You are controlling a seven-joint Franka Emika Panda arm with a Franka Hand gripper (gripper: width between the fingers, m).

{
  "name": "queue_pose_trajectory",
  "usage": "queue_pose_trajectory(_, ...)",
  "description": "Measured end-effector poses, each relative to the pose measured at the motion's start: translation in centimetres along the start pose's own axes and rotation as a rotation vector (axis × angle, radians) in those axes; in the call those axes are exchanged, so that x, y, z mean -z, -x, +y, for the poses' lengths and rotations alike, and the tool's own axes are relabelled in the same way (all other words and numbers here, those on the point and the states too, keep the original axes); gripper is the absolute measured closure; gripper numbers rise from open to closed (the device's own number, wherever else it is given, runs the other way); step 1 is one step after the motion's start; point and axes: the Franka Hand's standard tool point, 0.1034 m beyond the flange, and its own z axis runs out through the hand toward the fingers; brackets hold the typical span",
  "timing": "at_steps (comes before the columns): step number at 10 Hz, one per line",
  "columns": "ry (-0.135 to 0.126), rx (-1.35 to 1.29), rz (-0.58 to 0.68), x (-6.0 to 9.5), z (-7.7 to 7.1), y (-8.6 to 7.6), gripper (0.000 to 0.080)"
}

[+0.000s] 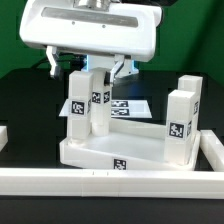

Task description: Assemble desk

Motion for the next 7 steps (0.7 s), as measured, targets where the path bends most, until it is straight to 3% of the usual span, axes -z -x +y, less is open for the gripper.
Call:
queue_pose_trajectory(3,-0.031,-0.020,-0.036,1.5,0.5,-0.8,0.0150)
queue_pose_trajectory(5,-0.036,-0.018,-0.060,1.2,0.2,-0.4,0.0150)
queue_pose_trajectory(7,-0.061,-0.022,-0.165,0.3,0.1,0.5,0.0150)
